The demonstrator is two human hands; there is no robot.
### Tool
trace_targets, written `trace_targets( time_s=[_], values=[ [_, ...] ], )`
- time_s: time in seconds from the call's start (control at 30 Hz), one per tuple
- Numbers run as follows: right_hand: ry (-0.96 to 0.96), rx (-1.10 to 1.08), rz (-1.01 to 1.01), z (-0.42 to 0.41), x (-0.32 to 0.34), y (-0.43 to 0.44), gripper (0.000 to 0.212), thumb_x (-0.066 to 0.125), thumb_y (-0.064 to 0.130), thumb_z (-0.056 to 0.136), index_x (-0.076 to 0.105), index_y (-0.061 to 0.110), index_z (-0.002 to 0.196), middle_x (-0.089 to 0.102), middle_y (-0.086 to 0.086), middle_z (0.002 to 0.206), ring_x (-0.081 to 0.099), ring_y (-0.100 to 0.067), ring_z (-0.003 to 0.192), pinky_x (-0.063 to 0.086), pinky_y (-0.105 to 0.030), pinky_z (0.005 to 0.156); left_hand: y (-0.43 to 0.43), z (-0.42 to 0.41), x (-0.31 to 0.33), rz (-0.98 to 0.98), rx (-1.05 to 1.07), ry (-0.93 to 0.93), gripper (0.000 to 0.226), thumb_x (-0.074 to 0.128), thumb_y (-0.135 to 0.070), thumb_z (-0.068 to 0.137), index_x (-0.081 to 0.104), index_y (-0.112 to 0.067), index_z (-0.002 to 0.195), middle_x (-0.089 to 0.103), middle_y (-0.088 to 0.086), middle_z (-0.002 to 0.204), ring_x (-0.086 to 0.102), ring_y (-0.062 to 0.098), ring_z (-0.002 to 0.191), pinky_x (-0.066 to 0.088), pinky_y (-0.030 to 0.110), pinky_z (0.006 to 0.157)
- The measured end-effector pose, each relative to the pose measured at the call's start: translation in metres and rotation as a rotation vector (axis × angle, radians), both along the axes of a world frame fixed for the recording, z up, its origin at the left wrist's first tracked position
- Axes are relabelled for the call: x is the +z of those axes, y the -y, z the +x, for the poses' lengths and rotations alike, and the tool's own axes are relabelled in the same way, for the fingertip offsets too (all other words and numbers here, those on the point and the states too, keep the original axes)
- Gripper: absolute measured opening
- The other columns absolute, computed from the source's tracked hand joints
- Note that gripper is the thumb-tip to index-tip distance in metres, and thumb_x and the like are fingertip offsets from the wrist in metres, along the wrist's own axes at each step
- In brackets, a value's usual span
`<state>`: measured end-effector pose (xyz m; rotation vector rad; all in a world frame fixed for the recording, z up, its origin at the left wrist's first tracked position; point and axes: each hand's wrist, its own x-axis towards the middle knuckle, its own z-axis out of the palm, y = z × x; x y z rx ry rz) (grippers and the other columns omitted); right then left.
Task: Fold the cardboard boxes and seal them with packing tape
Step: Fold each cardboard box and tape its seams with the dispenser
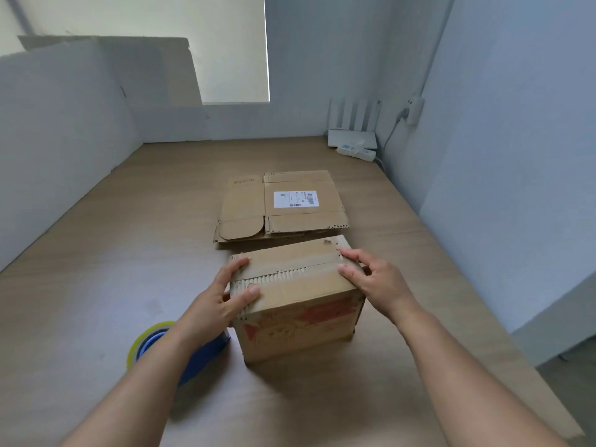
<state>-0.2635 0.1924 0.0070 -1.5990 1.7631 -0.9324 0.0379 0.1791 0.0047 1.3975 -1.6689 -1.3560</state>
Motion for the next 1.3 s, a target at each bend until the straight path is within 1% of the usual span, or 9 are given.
trace_targets(
  time_s=[0.17, 0.3, 0.43, 0.57, 0.83, 1.0, 1.17, 1.23, 1.3],
  values=[
    [-0.015, -0.081, -0.094, -0.005, -0.007, -0.002, 0.034, 0.064, 0.048, 0.084, 0.064, 0.042, 0.117, 0.065, 0.016, 0.119, 0.055, 0.003, 0.101, 0.035, 0.003, 0.076, 0.009, -0.014, -0.003, -0.030, 0.028, -0.077, 0.052, 0.063, -0.055, 0.075, 0.043, -0.061, 0.123, 0.049, -0.019, 0.129, 0.062, -0.006, 0.098, 0.059, 0.031, 0.077],
    [-0.003, -0.090, -0.082, -0.006, -0.001, 0.014, 0.032, 0.064, 0.045, 0.086, 0.066, 0.038, 0.117, 0.067, 0.012, 0.118, 0.058, -0.002, 0.102, 0.039, -0.005, 0.079, 0.026, -0.019, 0.003, -0.041, 0.059, -0.054, 0.045, 0.060, -0.038, 0.090, 0.041, -0.051, 0.129, 0.048, -0.021, 0.124, 0.062, -0.014, 0.084, 0.057, 0.023, 0.061],
    [0.040, -0.062, -0.060, 0.011, -0.005, 0.030, 0.035, 0.063, 0.044, 0.087, 0.065, 0.033, 0.120, 0.065, 0.009, 0.121, 0.058, -0.007, 0.110, 0.043, -0.018, 0.091, 0.038, -0.001, 0.006, -0.057, 0.095, 0.019, 0.043, 0.058, -0.045, 0.088, 0.042, -0.055, 0.126, 0.047, -0.011, 0.127, 0.064, -0.001, 0.092, 0.052, 0.016, 0.053],
    [0.070, -0.082, -0.055, 0.017, -0.012, 0.042, 0.036, 0.061, 0.045, 0.088, 0.063, 0.032, 0.122, 0.064, 0.011, 0.123, 0.056, -0.007, 0.112, 0.043, -0.020, 0.093, 0.050, 0.006, 0.006, -0.006, 0.082, 0.012, 0.051, 0.058, -0.054, 0.080, 0.043, -0.055, 0.128, 0.048, 0.006, 0.137, 0.057, 0.028, 0.117, 0.053, 0.018, 0.053],
    [0.046, -0.111, 0.016, -0.006, -0.012, 0.064, 0.035, 0.062, 0.047, 0.087, 0.065, 0.034, 0.119, 0.066, 0.009, 0.119, 0.058, -0.010, 0.110, 0.047, -0.029, 0.096, 0.072, -0.020, -0.009, 0.026, 0.064, 0.056, 0.048, 0.050, -0.052, 0.090, 0.037, -0.049, 0.136, 0.048, 0.001, 0.137, 0.062, 0.020, 0.104, 0.054, 0.023, 0.063],
    [-0.005, -0.118, 0.045, -0.004, -0.042, 0.026, 0.036, 0.061, 0.046, 0.087, 0.060, 0.041, 0.122, 0.062, 0.016, 0.122, 0.058, -0.009, 0.110, 0.043, -0.023, 0.086, 0.048, -0.013, -0.036, -0.003, -0.032, 0.162, 0.050, 0.048, -0.064, 0.076, 0.030, -0.068, 0.123, 0.043, -0.009, 0.131, 0.056, 0.009, 0.105, 0.049, 0.014, 0.074],
    [0.017, -0.138, 0.086, -0.001, -0.040, 0.026, 0.037, 0.063, 0.041, 0.088, 0.057, 0.040, 0.124, 0.059, 0.015, 0.125, 0.054, -0.010, 0.113, 0.046, -0.032, 0.095, 0.044, -0.015, -0.037, 0.010, -0.018, 0.101, 0.045, 0.053, -0.053, 0.084, 0.032, -0.068, 0.121, 0.042, -0.013, 0.133, 0.053, 0.009, 0.108, 0.045, 0.005, 0.071],
    [0.027, -0.128, 0.083, -0.001, -0.038, 0.021, 0.037, 0.065, 0.040, 0.086, 0.056, 0.042, 0.122, 0.058, 0.020, 0.120, 0.054, -0.008, 0.111, 0.046, -0.031, 0.095, 0.040, -0.010, -0.035, -0.019, -0.031, 0.110, 0.049, 0.054, -0.055, 0.079, 0.033, -0.066, 0.122, 0.043, -0.015, 0.134, 0.052, 0.010, 0.111, 0.046, 0.009, 0.076],
    [0.022, -0.131, 0.084, 0.001, -0.040, 0.004, 0.036, 0.067, 0.042, 0.083, 0.054, 0.051, 0.115, 0.056, 0.027, 0.116, 0.054, -0.003, 0.107, 0.045, -0.021, 0.087, 0.028, -0.003, -0.038, -0.027, -0.052, 0.128, 0.054, 0.053, -0.061, 0.073, 0.032, -0.068, 0.122, 0.040, -0.017, 0.136, 0.049, 0.010, 0.115, 0.049, 0.018, 0.085]
  ],
)
